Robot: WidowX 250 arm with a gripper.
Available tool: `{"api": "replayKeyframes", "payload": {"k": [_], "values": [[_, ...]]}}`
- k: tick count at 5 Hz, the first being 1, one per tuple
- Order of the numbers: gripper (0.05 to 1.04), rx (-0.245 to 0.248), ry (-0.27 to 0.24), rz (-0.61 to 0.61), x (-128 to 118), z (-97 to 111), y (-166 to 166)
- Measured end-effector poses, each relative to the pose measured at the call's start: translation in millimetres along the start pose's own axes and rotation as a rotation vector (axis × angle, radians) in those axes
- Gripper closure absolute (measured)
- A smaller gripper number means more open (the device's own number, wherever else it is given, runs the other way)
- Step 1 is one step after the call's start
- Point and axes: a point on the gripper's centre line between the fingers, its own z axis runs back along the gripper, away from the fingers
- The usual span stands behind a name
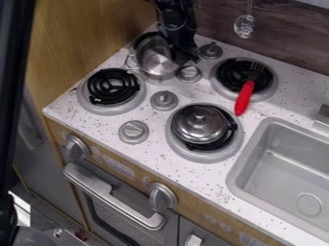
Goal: Move the silver pot from the upper left burner to the lower left burner of the stove
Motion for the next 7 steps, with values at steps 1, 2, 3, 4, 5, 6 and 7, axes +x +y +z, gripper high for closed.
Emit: {"api": "replayKeyframes", "payload": {"k": [1, 2, 3, 4, 5, 6, 7], "values": [[0.295, -0.035, 0.07, 0.003, -3.3, -25.6, 1.7], [0.087, -0.053, 0.114, 0.004, -5.4, -41.6, 2.1], [0.129, -0.071, 0.118, 0.014, -1.7, -45.2, 3.2], [0.381, -0.072, 0.118, 0.01, -3.2, -46.4, 1.5], [0.526, -0.065, 0.126, -0.011, -5.5, -44.9, -0.9], [0.728, -0.045, 0.109, -0.018, -14.3, -40.8, -3.2], [0.93, -0.044, 0.1, -0.015, -18.2, -29.2, -4.4]]}}
